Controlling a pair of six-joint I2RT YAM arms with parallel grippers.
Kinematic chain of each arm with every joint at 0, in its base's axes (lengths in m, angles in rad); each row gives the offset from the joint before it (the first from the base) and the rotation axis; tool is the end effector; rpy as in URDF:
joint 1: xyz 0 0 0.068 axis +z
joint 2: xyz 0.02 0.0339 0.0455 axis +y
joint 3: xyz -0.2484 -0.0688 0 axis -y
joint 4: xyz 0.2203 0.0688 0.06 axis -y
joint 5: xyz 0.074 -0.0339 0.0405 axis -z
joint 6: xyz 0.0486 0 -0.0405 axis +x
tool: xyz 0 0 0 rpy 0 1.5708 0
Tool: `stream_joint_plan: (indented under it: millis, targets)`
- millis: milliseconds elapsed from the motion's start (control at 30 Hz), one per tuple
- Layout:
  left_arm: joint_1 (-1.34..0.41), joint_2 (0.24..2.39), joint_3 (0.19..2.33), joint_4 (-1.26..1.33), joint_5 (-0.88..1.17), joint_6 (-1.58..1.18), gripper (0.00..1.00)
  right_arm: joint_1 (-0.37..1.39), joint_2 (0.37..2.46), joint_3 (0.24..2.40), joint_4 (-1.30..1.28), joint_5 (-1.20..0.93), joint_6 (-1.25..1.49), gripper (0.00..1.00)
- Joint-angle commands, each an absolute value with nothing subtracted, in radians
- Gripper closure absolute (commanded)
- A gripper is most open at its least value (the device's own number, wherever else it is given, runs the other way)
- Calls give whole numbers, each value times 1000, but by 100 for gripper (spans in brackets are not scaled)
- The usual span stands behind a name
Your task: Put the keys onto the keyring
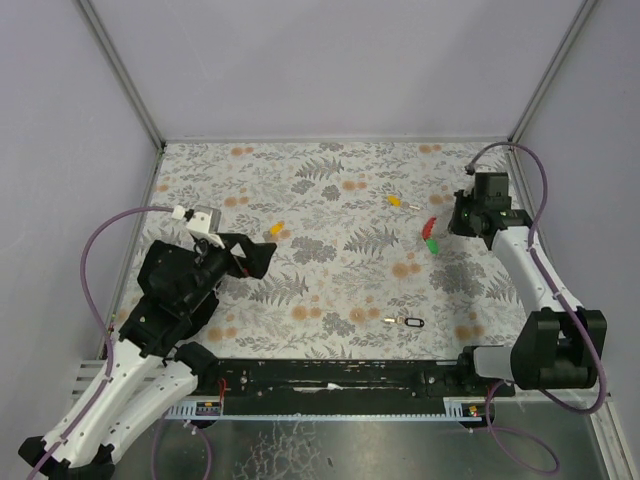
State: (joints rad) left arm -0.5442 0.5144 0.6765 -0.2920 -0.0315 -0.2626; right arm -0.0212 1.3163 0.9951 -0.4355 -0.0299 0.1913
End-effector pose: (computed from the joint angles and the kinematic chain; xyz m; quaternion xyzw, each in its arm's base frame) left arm 0.1146 -0.0676 0.3146 0.0952 0.7454 -0.2481 0.6113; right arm 0.2745 -0.0044 0.2571 0.0915 0.9136 0.0473 0.3933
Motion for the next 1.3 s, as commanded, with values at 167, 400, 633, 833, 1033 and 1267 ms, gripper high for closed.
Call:
stream_joint_plan:
  millis: [167, 400, 633, 833, 1033, 1267]
  targets:
    - [-554, 615, 681, -257, 2, -565, 0, 241, 1271, 1056, -312, -133, 249, 100]
    - [-554, 638, 541, -106, 80, -786, 0, 429, 1299, 998, -134, -167, 337, 100]
    - [-554, 679, 365, 106, 128, -989, 0, 619, 1339, 950, 33, -164, 404, 100]
    - [-552, 777, 257, 312, 135, -1162, 0, 707, 1344, 937, 93, -154, 421, 100]
    - [-540, 843, 177, 530, 129, -1297, 0, 753, 1295, 886, 153, -151, 446, 100]
    - [-516, 873, 100, 730, 101, -1402, 4, 783, 1224, 811, 237, -162, 483, 100]
